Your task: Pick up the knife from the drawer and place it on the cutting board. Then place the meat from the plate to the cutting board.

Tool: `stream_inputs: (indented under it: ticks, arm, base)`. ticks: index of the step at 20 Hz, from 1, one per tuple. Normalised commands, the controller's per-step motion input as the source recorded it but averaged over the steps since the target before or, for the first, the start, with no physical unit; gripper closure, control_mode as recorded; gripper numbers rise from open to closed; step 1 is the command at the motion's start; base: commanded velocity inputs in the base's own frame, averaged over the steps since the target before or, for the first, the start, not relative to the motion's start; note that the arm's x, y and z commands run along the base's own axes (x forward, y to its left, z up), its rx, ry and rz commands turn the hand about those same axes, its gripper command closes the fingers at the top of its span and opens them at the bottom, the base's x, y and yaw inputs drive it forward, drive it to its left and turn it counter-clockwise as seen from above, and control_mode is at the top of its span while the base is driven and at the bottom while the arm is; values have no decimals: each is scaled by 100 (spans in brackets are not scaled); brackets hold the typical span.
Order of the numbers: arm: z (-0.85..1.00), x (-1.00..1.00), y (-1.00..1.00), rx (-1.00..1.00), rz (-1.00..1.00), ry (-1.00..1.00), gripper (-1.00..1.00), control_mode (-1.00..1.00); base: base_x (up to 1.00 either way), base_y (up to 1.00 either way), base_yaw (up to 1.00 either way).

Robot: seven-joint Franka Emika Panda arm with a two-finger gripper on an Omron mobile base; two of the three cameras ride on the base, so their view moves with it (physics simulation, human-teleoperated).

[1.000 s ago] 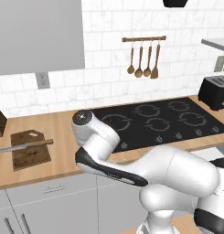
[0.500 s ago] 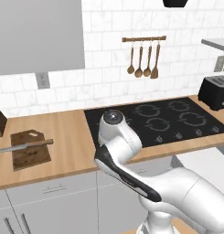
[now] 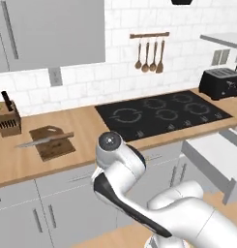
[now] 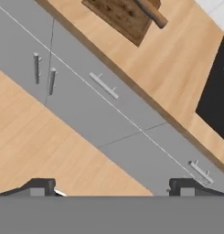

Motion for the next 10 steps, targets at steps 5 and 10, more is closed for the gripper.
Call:
stream_inputs:
  ticks: [5, 10]
  arm:
    - [0, 0, 0, 0, 0, 0, -100, 100]
    - [0, 0, 0, 0, 0, 0, -100, 100]
  base:
    - [-79, 55, -55]
    - [-62, 0, -80]
